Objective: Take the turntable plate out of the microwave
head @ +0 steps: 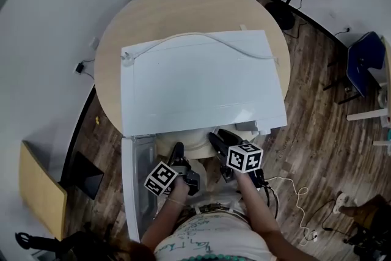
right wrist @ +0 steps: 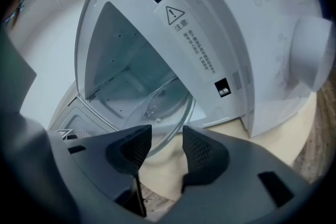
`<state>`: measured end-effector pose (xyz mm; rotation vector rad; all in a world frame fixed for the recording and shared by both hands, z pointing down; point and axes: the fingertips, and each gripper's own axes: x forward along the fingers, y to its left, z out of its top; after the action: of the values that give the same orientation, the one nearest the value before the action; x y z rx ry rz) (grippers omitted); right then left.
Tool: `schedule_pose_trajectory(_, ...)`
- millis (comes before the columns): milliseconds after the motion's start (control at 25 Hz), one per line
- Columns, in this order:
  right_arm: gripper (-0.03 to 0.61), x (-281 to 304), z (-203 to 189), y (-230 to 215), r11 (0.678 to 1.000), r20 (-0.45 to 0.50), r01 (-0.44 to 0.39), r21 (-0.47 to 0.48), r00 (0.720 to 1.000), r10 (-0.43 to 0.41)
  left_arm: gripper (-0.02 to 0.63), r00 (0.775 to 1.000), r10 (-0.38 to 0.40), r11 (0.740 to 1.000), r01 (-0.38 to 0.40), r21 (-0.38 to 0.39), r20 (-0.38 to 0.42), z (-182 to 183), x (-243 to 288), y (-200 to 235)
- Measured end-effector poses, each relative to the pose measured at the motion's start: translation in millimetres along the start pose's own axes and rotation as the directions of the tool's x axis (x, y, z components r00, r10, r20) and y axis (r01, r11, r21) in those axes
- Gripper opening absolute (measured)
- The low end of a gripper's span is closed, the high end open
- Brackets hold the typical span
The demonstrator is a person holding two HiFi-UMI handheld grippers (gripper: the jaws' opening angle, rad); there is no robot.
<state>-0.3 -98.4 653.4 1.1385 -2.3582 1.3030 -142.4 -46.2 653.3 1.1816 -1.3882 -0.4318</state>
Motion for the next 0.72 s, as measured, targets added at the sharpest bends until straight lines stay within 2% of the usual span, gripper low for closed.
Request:
schedule_pose_trajectory(280,0.175,5,-3,-5,0.994,0.012,-0.033,0.102,0.999,0.031,0.067,1.0,-0.02,1.0,0.02,0.009,-0.017,-13,-13,3)
schedule_pose_trajectory(480,0.158,10,-2,-9,0.99,0.008,-0.048,0.133,0.999,0.047,0.066,1.0,-0.024,1.0,0.024,0.005,-0.013,-22,-22,5)
schedule_pose_trajectory(720,0.132,16,1,-10,0.959,0.038,-0.111,0.26,0.994,0.105,0.066,0.999,-0.027,1.0,0.027,0.005,-0.022,-32,-28,6)
